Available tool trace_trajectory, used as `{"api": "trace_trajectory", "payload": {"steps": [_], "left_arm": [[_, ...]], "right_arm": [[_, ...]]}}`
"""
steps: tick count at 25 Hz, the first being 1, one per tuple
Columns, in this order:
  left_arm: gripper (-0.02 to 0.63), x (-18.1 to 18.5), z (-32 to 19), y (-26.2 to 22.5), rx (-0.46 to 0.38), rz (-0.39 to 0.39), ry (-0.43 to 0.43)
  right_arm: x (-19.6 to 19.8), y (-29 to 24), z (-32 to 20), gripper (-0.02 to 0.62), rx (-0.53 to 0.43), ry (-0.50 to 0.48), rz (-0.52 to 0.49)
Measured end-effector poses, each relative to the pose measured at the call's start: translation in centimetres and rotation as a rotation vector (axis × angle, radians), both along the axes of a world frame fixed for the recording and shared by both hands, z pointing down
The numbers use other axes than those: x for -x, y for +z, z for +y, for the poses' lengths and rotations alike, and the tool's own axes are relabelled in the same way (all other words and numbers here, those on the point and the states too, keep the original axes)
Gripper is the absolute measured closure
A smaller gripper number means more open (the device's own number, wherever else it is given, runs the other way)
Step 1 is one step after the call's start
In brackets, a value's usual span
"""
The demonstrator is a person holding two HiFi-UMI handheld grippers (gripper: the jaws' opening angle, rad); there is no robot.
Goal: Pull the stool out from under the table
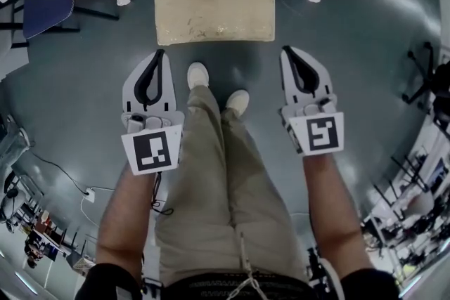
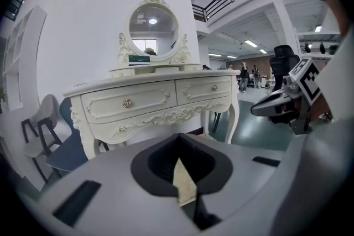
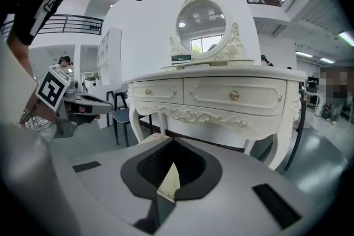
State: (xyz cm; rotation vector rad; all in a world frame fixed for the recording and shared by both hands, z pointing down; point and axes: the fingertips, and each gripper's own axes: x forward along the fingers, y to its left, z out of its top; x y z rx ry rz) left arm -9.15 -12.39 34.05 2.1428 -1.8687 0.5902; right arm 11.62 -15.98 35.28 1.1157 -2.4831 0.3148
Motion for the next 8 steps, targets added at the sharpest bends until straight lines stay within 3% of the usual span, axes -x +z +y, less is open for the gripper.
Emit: {"api": "trace_trajectory", "payload": {"steps": [8], "left_arm": [[0.603, 0.5, -1.6, 2.3, 0.042, -0.013, 0.052]], "right_arm": [[2.2, 2.4, -1.0, 0.594, 0.025, -0.028, 0.027]]}}
